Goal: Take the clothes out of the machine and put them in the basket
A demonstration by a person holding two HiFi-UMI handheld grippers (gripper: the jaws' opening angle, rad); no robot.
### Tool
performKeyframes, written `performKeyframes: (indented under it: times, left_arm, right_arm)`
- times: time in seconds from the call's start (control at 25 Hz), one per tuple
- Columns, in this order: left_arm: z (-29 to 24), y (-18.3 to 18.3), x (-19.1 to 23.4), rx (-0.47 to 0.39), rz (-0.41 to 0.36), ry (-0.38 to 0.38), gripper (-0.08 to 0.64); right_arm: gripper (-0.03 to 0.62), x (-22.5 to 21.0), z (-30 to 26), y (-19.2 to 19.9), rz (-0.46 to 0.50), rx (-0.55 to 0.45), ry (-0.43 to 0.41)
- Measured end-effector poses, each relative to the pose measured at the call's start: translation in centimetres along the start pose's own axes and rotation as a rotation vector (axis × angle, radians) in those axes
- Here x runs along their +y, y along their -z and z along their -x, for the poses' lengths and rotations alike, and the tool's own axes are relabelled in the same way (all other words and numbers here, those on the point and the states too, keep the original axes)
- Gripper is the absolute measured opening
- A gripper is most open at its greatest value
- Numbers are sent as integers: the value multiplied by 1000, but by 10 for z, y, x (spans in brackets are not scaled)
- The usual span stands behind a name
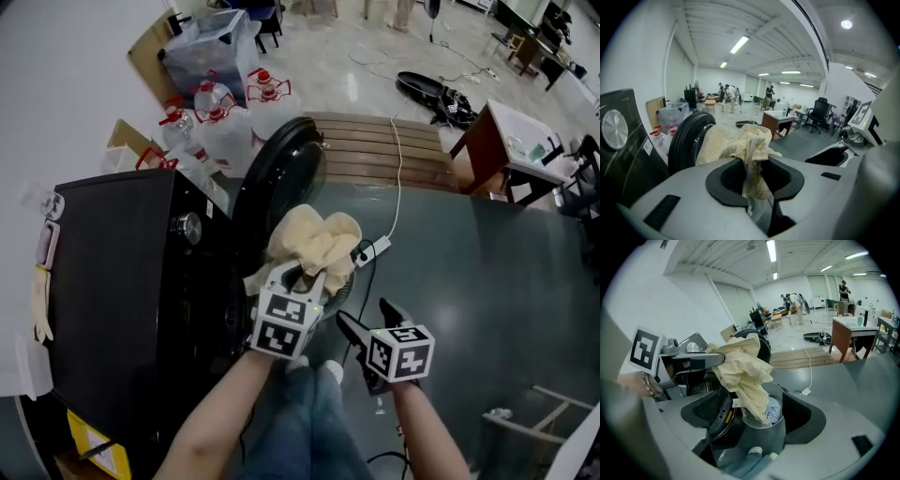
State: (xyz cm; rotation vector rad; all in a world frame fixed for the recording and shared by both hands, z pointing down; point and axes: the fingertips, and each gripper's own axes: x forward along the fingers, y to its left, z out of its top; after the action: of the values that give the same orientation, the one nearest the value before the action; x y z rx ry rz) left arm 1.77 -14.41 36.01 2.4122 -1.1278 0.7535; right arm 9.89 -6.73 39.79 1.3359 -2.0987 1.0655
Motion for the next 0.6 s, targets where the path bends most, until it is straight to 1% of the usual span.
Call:
performKeyframes:
  times: [0.36, 0.6]
  left_arm:
    - [-68, 79, 15, 73, 25, 4, 87]
    - [-102, 133, 25, 149, 45, -1, 89]
  right_arm:
    - [430, -39, -57, 49, -26, 64, 4]
    - [430, -53, -90, 70, -52, 68, -14]
